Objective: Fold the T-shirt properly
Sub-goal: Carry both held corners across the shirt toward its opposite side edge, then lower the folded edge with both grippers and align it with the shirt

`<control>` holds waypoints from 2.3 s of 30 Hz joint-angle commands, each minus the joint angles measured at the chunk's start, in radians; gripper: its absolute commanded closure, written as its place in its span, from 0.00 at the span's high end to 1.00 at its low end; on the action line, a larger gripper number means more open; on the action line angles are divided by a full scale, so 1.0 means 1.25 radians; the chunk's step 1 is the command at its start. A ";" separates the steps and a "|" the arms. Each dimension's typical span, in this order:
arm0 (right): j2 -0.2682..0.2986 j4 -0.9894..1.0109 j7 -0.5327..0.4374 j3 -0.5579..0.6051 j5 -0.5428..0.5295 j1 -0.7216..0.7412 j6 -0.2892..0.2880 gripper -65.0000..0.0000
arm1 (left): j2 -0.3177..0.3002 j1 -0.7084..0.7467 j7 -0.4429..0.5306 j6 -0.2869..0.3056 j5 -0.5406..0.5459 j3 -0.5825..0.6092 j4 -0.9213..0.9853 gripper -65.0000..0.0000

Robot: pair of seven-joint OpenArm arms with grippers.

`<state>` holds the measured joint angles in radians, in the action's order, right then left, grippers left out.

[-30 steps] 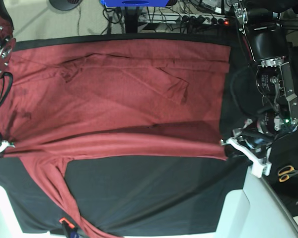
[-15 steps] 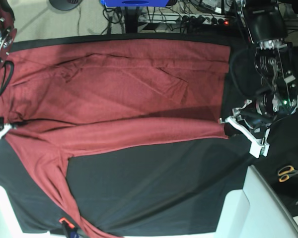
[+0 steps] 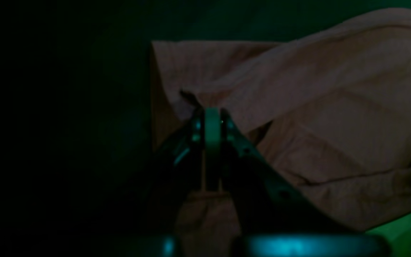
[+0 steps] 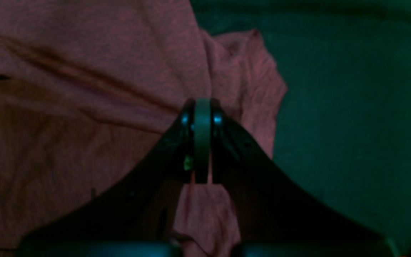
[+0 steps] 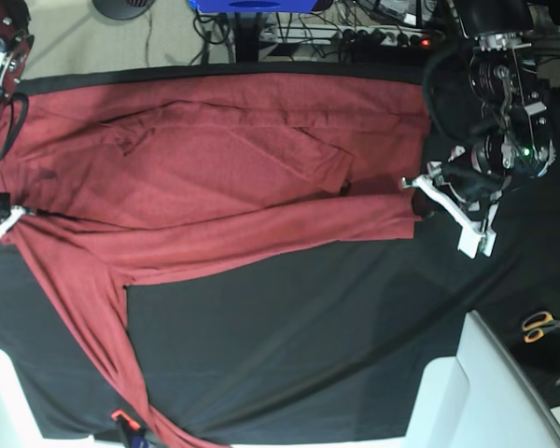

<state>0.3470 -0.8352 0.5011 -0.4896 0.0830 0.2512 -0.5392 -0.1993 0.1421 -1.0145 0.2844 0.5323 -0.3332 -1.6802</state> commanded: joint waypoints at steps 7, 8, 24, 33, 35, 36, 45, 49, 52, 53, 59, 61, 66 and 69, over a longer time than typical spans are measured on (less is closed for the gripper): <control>0.031 -0.087 -0.011 -0.008 -0.006 -0.014 0.002 0.00 | -0.024 -0.009 0.012 0.000 0.014 -0.007 -0.023 0.00; 0.031 -0.092 -0.011 -0.008 -0.006 -0.015 0.002 0.00 | -0.024 -0.009 0.012 0.000 0.014 -0.007 -0.023 0.00; 0.051 -0.091 -0.011 -0.009 -0.007 -0.025 0.039 0.00 | -0.058 -0.012 0.012 0.001 0.014 -0.048 -0.020 0.00; 0.047 -0.090 -0.011 -0.009 -0.006 -0.028 0.043 0.00 | -0.057 -0.008 0.012 0.001 0.014 -0.038 -0.019 0.00; 0.047 -0.090 -0.011 -0.009 -0.006 -0.033 0.043 0.00 | -0.056 -0.008 0.012 0.001 0.014 -0.038 -0.021 0.00; 0.048 -0.091 -0.010 -0.009 -0.006 -0.036 0.043 0.00 | -0.056 -0.008 0.012 0.001 0.014 -0.037 -0.021 0.00; 0.050 -0.091 0.024 -0.009 -0.006 -0.038 0.043 0.00 | -0.054 0.018 0.012 0.001 0.014 -0.037 -0.020 0.00; 0.051 -0.090 0.034 -0.009 -0.006 -0.040 0.043 0.00 | -0.056 0.034 0.012 0.001 0.014 -0.037 -0.020 0.00; 0.052 -0.097 0.058 -0.009 -0.006 -0.048 0.043 0.00 | -0.057 0.045 0.012 0.001 0.014 -0.037 -0.023 0.00; 0.052 -0.097 0.058 -0.009 -0.006 -0.049 0.043 0.00 | -0.057 0.045 0.012 0.001 0.014 -0.037 -0.023 0.00; 0.048 -0.091 0.058 -0.009 -0.006 -0.062 0.043 0.00 | -0.058 0.045 0.012 0.001 0.014 -0.041 -0.023 0.00; 0.048 -0.090 0.059 -0.010 -0.006 -0.063 0.043 0.00 | -0.058 0.045 0.012 0.001 0.014 -0.041 -0.023 0.00; 0.047 -0.096 0.078 -0.010 -0.007 -0.076 0.043 0.00 | -0.058 0.055 0.012 0.001 0.014 -0.037 -0.021 0.00; 0.046 -0.096 0.083 -0.016 -0.008 -0.078 0.043 0.00 | -0.058 0.060 0.013 0.001 0.014 -0.037 -0.021 0.00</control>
<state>0.3782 -0.9360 0.6144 -0.5007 0.0750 0.1375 -0.4942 -0.2577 0.2264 -1.0142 0.2871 0.5468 -0.3759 -1.6886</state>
